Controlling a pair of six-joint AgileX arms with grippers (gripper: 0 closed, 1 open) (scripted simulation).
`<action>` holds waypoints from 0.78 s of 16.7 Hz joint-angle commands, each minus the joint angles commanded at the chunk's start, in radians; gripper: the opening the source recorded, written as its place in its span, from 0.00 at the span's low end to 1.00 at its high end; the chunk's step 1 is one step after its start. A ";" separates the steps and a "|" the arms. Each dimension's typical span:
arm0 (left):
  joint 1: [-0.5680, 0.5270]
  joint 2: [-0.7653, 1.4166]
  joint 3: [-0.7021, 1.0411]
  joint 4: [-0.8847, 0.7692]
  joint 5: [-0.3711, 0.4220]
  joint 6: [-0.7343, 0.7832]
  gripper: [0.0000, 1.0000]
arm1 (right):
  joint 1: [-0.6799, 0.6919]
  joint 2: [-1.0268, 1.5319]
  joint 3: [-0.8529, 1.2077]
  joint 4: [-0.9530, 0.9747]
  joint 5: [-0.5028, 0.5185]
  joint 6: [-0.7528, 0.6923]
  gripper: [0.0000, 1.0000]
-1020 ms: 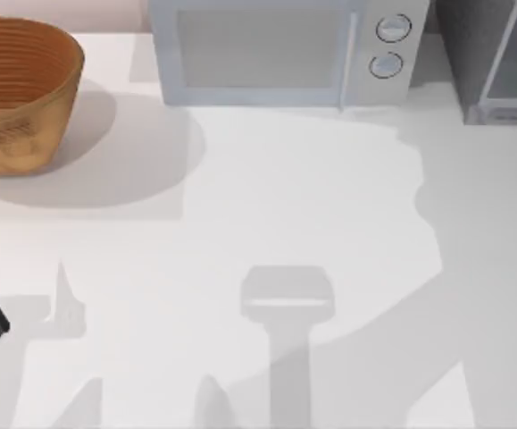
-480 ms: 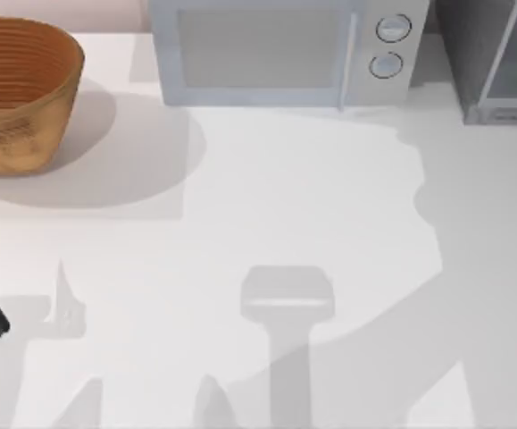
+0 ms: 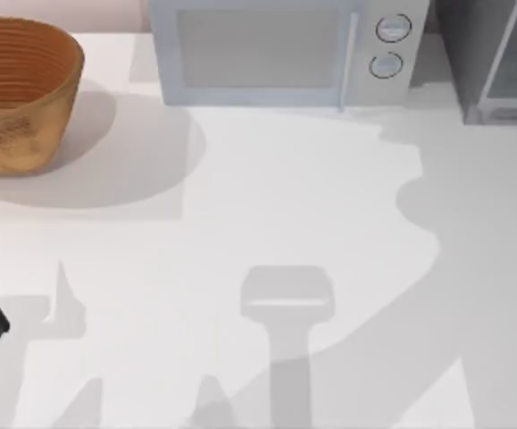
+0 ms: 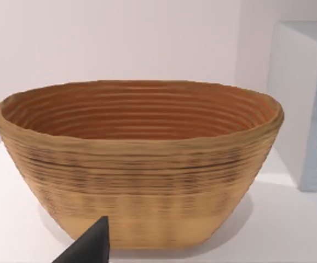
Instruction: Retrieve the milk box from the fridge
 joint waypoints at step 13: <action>0.000 0.000 0.000 0.000 0.000 0.000 1.00 | -0.014 -0.145 -0.100 -0.046 -0.012 0.008 0.00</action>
